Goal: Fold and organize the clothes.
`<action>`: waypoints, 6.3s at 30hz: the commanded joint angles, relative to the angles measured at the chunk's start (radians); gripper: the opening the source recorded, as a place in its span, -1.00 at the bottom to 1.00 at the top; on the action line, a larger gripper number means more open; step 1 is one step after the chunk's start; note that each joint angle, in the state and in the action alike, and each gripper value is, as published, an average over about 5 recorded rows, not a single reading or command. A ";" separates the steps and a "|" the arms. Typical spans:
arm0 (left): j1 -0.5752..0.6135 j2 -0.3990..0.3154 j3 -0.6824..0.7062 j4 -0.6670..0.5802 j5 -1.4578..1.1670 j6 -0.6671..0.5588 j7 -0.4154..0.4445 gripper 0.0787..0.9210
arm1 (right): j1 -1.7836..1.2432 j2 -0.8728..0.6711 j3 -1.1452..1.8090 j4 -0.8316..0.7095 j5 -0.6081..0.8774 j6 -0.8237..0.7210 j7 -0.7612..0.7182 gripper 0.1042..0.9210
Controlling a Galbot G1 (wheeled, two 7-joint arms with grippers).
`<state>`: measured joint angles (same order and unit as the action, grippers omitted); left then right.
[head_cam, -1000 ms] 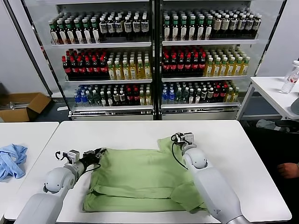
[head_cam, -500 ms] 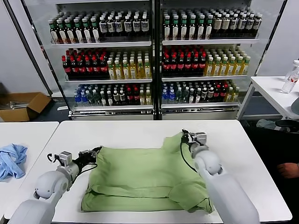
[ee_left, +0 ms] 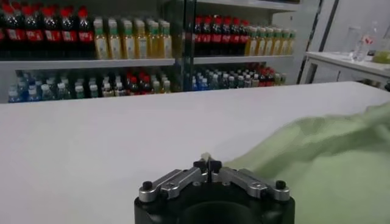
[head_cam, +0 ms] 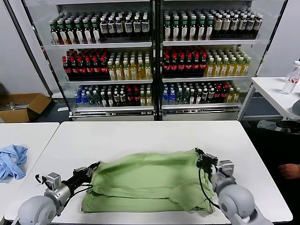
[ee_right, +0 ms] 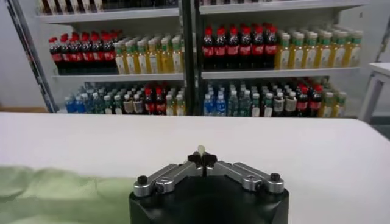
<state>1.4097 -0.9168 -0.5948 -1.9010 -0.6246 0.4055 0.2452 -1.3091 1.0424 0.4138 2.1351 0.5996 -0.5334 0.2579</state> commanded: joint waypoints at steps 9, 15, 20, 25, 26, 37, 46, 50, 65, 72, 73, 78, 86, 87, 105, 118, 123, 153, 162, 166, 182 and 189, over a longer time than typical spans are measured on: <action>0.149 0.013 -0.056 -0.069 0.093 0.030 0.052 -0.99 | -0.373 -0.011 0.121 0.182 -0.074 0.026 0.004 -1.00; 0.167 0.017 -0.065 -0.088 0.185 0.069 0.077 -0.99 | -0.399 0.003 0.069 0.156 -0.138 0.037 0.009 -1.00; 0.152 0.009 -0.068 -0.090 0.257 0.107 0.052 -0.95 | -0.401 0.018 0.060 0.159 -0.191 0.030 0.029 -0.95; 0.148 -0.016 -0.071 -0.142 0.263 0.103 -0.042 -0.69 | -0.389 0.013 0.092 0.183 -0.226 0.048 0.031 -0.65; 0.148 -0.024 -0.070 -0.156 0.256 0.100 -0.071 -0.61 | -0.389 0.014 0.095 0.189 -0.233 0.050 0.032 -0.58; 0.223 -0.163 0.016 -0.304 0.212 0.153 -0.430 0.13 | -0.397 0.048 0.076 0.212 -0.277 0.058 0.050 0.16; 0.243 -0.262 0.052 -0.267 0.192 0.136 -0.547 0.69 | -0.406 0.059 0.061 0.205 -0.290 0.059 0.060 0.71; 0.250 -0.273 0.060 -0.253 0.172 0.125 -0.534 0.58 | -0.407 0.063 0.055 0.201 -0.299 0.060 0.061 0.76; 0.229 -0.296 0.070 -0.225 0.046 0.146 -0.565 -0.44 | -0.410 0.067 0.046 0.196 -0.311 0.062 0.063 0.76; 0.192 -0.289 0.047 -0.228 0.173 0.132 -0.559 -0.88 | -0.412 0.067 0.052 0.205 -0.318 0.065 0.064 0.76; 0.185 -0.280 0.028 -0.236 0.215 0.130 -0.558 -0.90 | -0.412 0.067 0.054 0.206 -0.318 0.066 0.064 0.76; 0.166 -0.205 -0.185 -0.263 0.369 0.126 -0.507 -0.93 | -0.412 0.068 0.051 0.212 -0.319 0.066 0.066 0.76; 0.197 -0.165 -0.381 -0.212 0.571 0.097 -0.468 -0.93 | -0.407 0.072 0.043 0.222 -0.322 0.061 0.066 0.76; 0.204 -0.172 -0.352 -0.242 0.561 0.104 -0.466 -0.93 | -0.406 0.072 0.042 0.221 -0.323 0.060 0.067 0.76; 0.114 -0.375 0.326 -0.443 0.053 0.172 -0.391 -0.93 | -0.429 0.093 0.043 0.232 -0.335 0.050 0.070 0.76; 0.028 -0.519 0.464 -0.281 0.181 0.146 -0.394 -0.90 | -0.434 0.097 0.036 0.231 -0.340 0.048 0.077 0.76; 0.027 -0.510 0.454 -0.358 0.183 0.097 -0.376 -0.65 | -0.428 0.092 0.037 0.237 -0.340 0.047 0.077 0.76; 0.142 -0.353 0.074 -0.118 0.227 0.100 -0.366 0.77 | -0.408 0.095 0.024 0.218 -0.345 0.047 0.072 0.76; 0.124 -0.368 0.088 -0.132 0.101 0.099 -0.378 0.65 | -0.407 0.094 0.023 0.217 -0.345 0.047 0.072 0.76; 0.127 -0.375 0.097 -0.135 0.080 0.097 -0.381 0.37 | -0.407 0.095 0.021 0.215 -0.346 0.048 0.072 0.76; 0.132 -0.307 -0.032 -0.242 -0.070 0.044 -0.301 -0.72 | -0.415 0.089 0.034 0.217 -0.347 0.054 0.076 0.76; 0.137 -0.115 -0.459 -0.323 -0.389 0.174 -0.303 -0.91 | -0.416 0.088 0.035 0.215 -0.346 0.057 0.079 0.76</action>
<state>1.5449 -1.2082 -0.6602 -2.1236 -0.7003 0.4893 -0.0771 -1.7246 1.1318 0.4459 2.3492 0.2529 -0.4772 0.3366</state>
